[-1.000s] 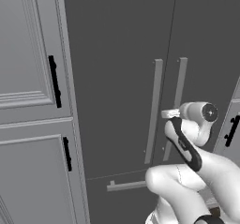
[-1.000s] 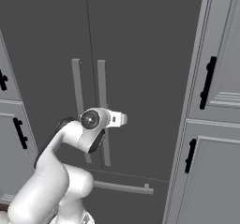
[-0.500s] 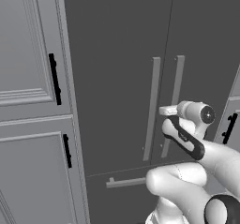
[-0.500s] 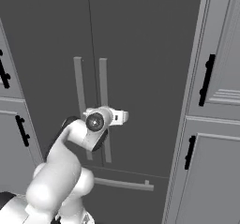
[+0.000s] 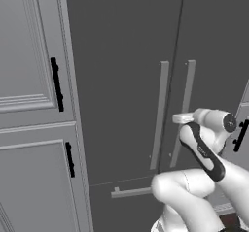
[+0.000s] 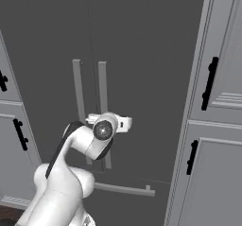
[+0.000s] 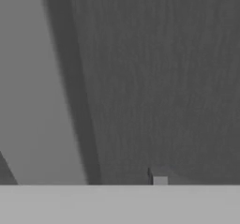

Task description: Grab a lemon wedge from the fridge and one ice cube from the ice bowl, and put them in the glass of lemonade.

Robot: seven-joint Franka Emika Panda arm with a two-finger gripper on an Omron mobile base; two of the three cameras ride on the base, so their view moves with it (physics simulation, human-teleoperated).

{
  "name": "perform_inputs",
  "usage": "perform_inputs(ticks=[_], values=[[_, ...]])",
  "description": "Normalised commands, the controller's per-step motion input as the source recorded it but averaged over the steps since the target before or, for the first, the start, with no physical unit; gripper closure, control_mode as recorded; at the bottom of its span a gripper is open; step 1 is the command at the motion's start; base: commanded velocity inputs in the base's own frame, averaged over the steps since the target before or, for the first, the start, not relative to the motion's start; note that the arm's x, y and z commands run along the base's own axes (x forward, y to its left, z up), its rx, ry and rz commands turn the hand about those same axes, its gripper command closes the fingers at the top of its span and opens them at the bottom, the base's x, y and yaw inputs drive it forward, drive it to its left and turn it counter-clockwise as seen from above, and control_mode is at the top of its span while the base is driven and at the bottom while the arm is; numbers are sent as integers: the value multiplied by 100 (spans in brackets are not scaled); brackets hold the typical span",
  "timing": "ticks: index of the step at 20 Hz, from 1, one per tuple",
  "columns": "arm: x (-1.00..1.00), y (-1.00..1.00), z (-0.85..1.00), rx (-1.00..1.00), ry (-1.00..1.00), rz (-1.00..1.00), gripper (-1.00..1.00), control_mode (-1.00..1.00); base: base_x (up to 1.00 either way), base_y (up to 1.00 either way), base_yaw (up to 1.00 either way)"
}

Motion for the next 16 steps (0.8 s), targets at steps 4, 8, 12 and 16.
perform_inputs(ticks=[4, 8, 12, 16], values=[[-100, -71, 3, 4, 4, -2, 100, -100, 0, 0, 0], [-100, -99, 0, 9, 1, -9, 100, -100, 0, 0, 0], [-100, -100, 0, 11, 0, -12, 100, -100, 0, 0, 0], [-100, -100, 0, 11, 0, -15, 100, -100, 0, 0, 0]])
